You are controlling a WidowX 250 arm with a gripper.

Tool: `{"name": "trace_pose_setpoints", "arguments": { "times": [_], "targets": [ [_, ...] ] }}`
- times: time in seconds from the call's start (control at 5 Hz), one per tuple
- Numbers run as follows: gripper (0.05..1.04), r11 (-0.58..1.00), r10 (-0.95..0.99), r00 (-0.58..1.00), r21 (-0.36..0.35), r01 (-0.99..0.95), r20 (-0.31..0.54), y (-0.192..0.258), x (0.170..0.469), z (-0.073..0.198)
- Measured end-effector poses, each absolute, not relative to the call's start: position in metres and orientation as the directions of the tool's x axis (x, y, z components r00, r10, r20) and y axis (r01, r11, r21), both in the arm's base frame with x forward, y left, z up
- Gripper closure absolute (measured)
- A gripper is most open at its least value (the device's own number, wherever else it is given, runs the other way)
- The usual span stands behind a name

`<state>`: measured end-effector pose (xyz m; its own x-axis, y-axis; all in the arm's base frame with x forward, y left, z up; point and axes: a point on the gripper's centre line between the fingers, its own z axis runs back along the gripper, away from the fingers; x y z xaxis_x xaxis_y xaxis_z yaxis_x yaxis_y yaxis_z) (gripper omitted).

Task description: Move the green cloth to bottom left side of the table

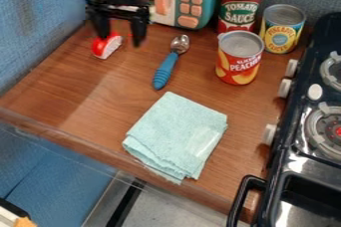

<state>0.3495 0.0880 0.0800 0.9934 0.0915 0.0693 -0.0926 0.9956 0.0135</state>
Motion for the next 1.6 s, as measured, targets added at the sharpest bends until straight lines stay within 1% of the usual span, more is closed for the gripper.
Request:
{"name": "trace_pose_setpoints", "arguments": {
  "times": [0.2,0.4,0.6,0.8,1.0,1.2,1.4,1.6],
  "targets": [
    [0.083,0.999,0.033,0.997,0.035,-0.036,0.074,0.045,0.333,0.085],
    [0.083,0.997,-0.063,0.995,0.055,0.059,0.075,-0.006,0.318,0.083],
    [0.083,0.996,-0.067,0.996,0.060,0.063,0.063,-0.026,0.304,0.072],
    [0.083,0.996,-0.071,0.996,0.057,0.067,0.055,-0.031,0.291,0.055],
    [0.083,0.995,-0.072,0.996,0.074,0.069,0.044,-0.022,0.286,0.037],
    [0.083,0.997,-0.055,0.997,0.055,0.052,0.051,-0.009,0.279,0.019],
    [0.083,0.998,-0.055,0.994,0.025,0.053,0.094,-0.003,0.278,0.009],
    [0.083,0.998,-0.065,0.990,0.005,0.065,0.127,0.006,0.279,0.008]
  ]
}}
